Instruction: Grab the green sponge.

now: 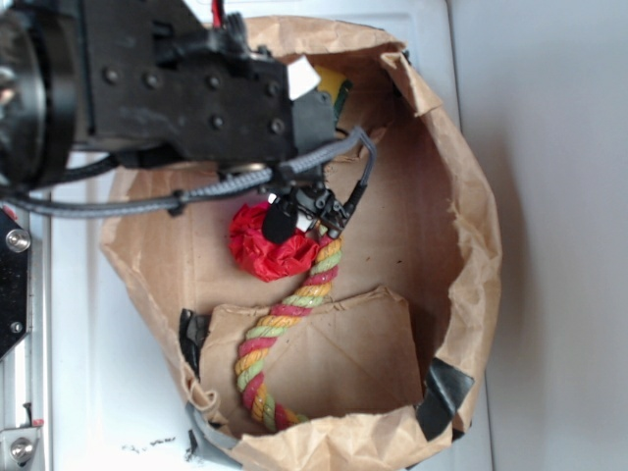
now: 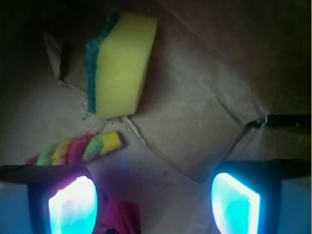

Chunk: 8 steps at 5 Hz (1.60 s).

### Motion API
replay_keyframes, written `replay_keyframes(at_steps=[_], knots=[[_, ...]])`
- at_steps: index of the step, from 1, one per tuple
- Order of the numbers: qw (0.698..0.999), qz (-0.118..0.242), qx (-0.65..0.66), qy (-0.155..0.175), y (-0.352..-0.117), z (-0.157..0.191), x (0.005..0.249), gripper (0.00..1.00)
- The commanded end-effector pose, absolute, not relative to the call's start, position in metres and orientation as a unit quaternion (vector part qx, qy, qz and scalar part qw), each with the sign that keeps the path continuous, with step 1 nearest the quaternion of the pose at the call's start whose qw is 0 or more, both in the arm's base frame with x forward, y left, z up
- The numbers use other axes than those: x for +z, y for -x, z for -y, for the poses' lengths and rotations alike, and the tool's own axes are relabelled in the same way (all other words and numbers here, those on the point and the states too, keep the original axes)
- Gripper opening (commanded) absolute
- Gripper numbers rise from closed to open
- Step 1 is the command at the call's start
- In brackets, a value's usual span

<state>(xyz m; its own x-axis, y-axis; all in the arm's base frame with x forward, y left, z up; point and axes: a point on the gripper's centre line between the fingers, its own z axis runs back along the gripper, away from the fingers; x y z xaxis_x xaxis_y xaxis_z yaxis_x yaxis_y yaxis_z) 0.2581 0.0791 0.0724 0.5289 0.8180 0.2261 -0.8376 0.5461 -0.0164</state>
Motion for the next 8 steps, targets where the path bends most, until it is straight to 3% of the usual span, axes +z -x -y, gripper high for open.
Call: replay_keyframes(at_steps=[1, 4, 5, 6, 8], knots=[[0.870, 0.109, 0.479, -0.051, -0.255, -0.095, 0.080, 1.00], [0.870, 0.109, 0.479, -0.051, -0.255, -0.095, 0.080, 1.00], [0.880, 0.132, 0.452, -0.059, -0.249, -0.097, 0.076, 1.00], [0.870, 0.154, 0.463, -0.076, -0.262, -0.099, 0.069, 1.00], [0.864, 0.170, 0.470, -0.059, -0.280, -0.112, 0.074, 1.00]])
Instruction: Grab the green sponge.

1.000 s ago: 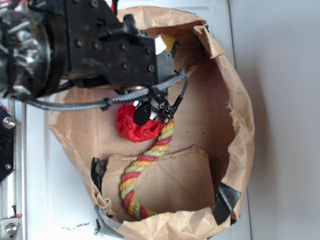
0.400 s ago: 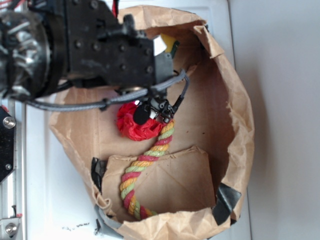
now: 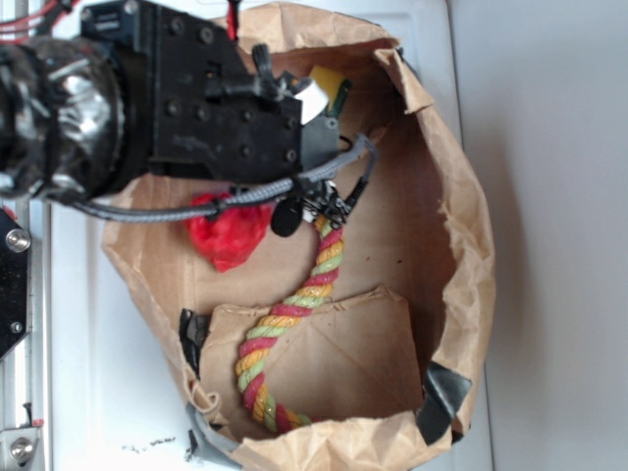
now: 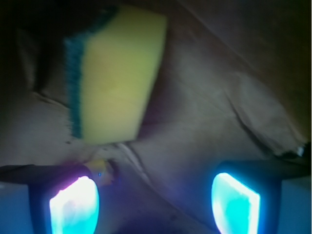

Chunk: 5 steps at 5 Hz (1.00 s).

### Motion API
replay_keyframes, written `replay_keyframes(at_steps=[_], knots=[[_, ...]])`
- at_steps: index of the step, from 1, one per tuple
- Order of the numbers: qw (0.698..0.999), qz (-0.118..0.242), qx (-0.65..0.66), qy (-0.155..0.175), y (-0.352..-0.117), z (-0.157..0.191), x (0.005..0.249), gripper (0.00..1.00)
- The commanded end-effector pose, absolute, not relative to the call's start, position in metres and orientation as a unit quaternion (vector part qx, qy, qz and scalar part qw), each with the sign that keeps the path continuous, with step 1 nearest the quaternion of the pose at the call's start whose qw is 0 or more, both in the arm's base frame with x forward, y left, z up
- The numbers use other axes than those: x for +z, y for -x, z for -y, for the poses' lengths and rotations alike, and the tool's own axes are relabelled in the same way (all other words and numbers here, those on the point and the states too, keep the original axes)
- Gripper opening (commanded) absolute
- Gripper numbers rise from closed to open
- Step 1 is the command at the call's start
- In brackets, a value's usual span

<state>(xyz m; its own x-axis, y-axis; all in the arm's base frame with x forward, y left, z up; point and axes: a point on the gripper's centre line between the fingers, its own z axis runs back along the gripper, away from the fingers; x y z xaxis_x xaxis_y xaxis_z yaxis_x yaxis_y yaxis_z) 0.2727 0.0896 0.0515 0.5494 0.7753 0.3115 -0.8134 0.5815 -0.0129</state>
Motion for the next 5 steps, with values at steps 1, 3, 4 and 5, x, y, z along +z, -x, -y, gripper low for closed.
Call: replay_keyframes(at_steps=[1, 3, 4, 5], knots=[[0.854, 0.170, 0.488, -0.063, -0.287, -0.124, 0.073, 1.00], [0.847, 0.169, 0.495, -0.097, -0.294, -0.127, 0.059, 1.00], [0.840, 0.163, 0.503, -0.121, -0.301, -0.131, 0.047, 1.00], [0.835, 0.165, 0.510, -0.125, -0.304, -0.133, 0.045, 1.00]])
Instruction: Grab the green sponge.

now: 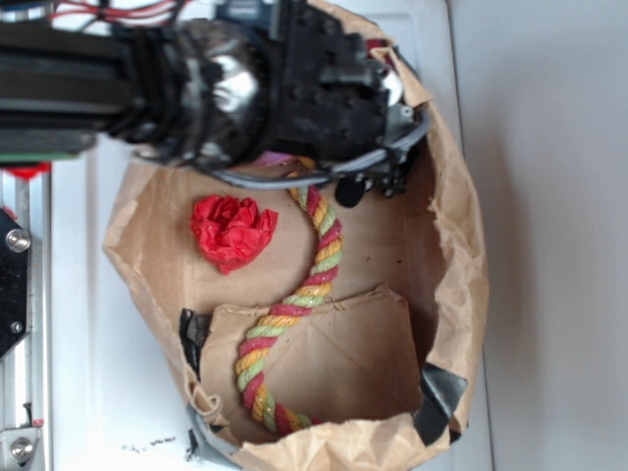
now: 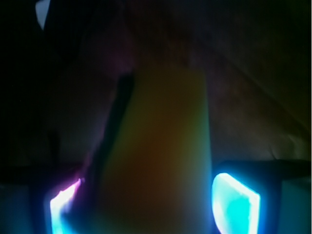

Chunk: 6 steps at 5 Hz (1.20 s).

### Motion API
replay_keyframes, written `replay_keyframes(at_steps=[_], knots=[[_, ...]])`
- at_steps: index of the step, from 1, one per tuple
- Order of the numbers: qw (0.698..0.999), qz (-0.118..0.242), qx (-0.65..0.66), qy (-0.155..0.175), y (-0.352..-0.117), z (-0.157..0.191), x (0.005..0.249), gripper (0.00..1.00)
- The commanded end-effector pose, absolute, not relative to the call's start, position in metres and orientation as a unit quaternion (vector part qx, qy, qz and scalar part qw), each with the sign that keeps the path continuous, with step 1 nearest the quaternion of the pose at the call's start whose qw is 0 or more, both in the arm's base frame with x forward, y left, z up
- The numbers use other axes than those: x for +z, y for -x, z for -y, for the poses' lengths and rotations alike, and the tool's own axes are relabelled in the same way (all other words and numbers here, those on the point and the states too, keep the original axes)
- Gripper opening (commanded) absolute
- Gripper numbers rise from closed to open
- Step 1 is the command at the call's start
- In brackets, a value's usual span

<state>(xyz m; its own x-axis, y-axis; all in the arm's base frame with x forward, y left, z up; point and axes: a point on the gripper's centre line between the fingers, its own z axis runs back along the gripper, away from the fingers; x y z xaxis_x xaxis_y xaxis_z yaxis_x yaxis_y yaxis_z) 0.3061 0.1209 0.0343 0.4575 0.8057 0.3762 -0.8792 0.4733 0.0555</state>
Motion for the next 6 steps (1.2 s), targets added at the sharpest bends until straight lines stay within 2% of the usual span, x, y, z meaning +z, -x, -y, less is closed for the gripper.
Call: replay_keyframes(at_steps=[1, 2, 3, 4, 5, 6], knots=[[0.830, 0.159, 0.519, -0.131, -0.308, -0.133, 0.042, 0.00], [0.832, 0.161, 0.515, -0.127, -0.306, -0.132, 0.045, 0.00], [0.858, 0.174, 0.469, -0.117, -0.296, -0.123, 0.061, 0.00], [0.898, 0.230, 0.359, -0.111, -0.287, -0.100, 0.091, 0.00], [0.921, 0.258, 0.272, -0.103, -0.278, -0.070, 0.127, 0.00], [0.936, 0.260, 0.221, -0.082, -0.271, -0.057, 0.153, 0.00]])
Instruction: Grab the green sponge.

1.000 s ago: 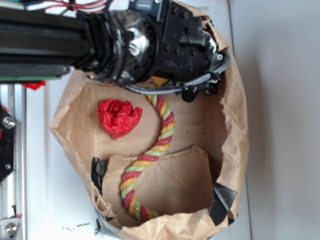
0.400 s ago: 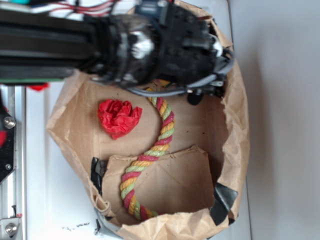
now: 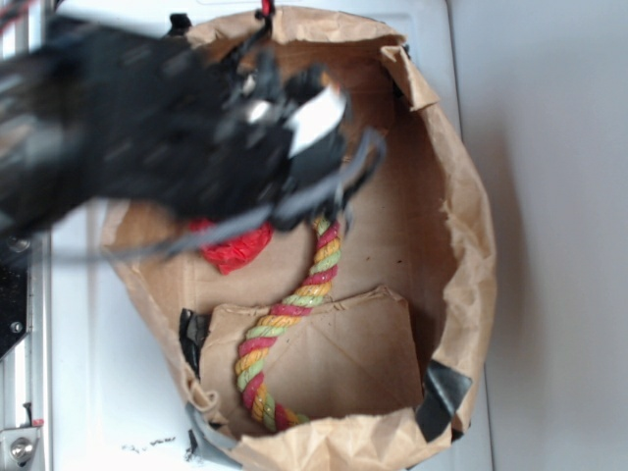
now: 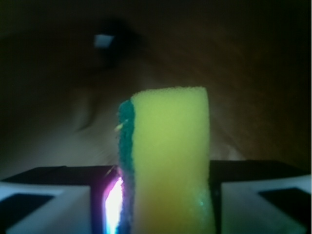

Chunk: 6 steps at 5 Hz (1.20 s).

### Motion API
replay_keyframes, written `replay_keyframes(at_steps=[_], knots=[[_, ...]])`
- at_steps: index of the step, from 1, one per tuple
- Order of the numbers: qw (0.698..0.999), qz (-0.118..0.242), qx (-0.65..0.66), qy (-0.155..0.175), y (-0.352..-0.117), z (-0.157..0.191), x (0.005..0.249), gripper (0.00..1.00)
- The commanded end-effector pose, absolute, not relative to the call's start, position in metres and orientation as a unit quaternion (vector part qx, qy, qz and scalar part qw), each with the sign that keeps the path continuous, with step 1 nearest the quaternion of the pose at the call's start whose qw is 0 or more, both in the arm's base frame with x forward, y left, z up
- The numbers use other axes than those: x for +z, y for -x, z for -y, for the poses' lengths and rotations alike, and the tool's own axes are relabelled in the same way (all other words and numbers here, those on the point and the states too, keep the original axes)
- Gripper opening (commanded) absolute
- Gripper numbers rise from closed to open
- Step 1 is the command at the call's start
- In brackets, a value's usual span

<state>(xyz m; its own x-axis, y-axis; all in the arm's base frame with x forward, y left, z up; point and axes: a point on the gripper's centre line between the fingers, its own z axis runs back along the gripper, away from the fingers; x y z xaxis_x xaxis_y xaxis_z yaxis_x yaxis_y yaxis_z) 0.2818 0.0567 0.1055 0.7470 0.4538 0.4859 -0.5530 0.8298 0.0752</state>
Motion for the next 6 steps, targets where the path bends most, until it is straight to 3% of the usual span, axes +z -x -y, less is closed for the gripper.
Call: replay_keyframes(at_steps=[1, 2, 3, 5, 6], knots=[[0.960, 0.224, 0.162, -0.044, -0.279, -0.063, 0.165, 0.00], [0.984, 0.157, 0.076, 0.044, -0.286, -0.072, 0.173, 0.00], [0.988, 0.123, 0.061, 0.067, -0.287, -0.074, 0.179, 0.00], [0.990, 0.118, 0.061, 0.058, -0.276, -0.065, 0.185, 0.00], [0.988, 0.131, 0.081, 0.022, -0.273, -0.060, 0.186, 0.00]])
